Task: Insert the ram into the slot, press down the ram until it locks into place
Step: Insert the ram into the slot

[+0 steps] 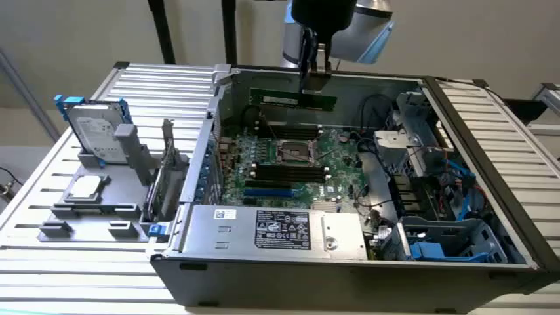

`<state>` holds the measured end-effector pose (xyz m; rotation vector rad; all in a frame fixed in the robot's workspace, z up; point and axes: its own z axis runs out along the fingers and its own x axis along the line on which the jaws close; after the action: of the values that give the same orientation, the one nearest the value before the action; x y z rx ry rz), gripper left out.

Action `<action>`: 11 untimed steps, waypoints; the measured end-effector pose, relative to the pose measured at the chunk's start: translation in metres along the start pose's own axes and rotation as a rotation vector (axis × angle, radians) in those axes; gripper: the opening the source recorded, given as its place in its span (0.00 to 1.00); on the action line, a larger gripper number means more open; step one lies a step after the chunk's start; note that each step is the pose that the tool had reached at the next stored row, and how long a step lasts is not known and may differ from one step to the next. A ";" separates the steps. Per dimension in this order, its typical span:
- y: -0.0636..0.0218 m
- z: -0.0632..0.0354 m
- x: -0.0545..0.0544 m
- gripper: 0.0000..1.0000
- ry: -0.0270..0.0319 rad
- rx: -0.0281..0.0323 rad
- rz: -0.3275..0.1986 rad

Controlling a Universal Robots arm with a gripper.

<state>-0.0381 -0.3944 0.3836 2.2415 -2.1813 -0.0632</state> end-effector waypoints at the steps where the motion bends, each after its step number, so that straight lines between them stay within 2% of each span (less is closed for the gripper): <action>1: 0.0000 0.0000 0.000 0.13 0.0000 0.0000 0.000; 11: 0.0000 -0.0001 0.000 0.13 0.0001 -0.0001 0.000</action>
<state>-0.0381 -0.3944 0.3836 2.2414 -2.1813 -0.0631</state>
